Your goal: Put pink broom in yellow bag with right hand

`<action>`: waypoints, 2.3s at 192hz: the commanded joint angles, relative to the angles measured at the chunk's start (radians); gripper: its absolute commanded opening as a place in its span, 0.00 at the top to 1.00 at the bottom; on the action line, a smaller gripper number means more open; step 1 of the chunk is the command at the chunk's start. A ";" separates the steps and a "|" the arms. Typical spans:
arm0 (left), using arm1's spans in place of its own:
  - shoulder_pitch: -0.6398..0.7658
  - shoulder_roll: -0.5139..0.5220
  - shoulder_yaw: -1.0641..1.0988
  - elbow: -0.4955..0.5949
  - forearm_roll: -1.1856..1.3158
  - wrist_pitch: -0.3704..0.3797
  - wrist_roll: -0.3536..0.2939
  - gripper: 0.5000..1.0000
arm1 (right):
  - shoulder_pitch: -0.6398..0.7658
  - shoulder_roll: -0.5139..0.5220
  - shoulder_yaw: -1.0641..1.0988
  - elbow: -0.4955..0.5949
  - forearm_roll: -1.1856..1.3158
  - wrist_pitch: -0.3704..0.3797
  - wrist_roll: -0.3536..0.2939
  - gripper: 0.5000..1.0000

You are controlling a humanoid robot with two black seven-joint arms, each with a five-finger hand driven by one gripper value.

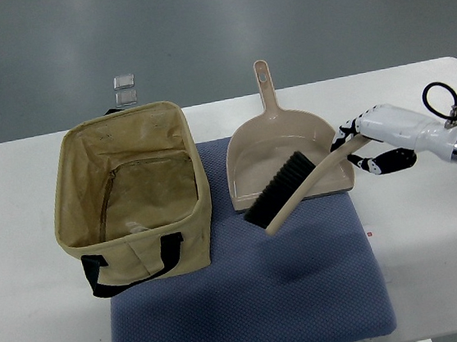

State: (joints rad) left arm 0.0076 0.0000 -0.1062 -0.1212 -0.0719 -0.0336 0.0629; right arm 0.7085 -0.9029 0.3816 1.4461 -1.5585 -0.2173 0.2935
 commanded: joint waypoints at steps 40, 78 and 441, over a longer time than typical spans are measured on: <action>0.000 0.000 -0.001 0.000 0.000 0.000 0.000 0.00 | 0.258 -0.079 0.020 -0.018 0.092 0.064 -0.001 1.00; 0.000 0.000 0.000 -0.002 0.000 0.000 0.000 0.00 | 0.430 -0.051 0.019 -0.102 0.086 0.124 -0.005 1.00; 0.000 0.000 0.000 -0.002 0.000 0.001 0.000 0.00 | 0.155 0.323 0.418 -0.266 0.641 0.283 -0.088 0.23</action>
State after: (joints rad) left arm 0.0076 0.0000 -0.1064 -0.1213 -0.0720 -0.0335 0.0629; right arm 0.9235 -0.5611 0.7681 1.1870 -1.1003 0.0789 0.2103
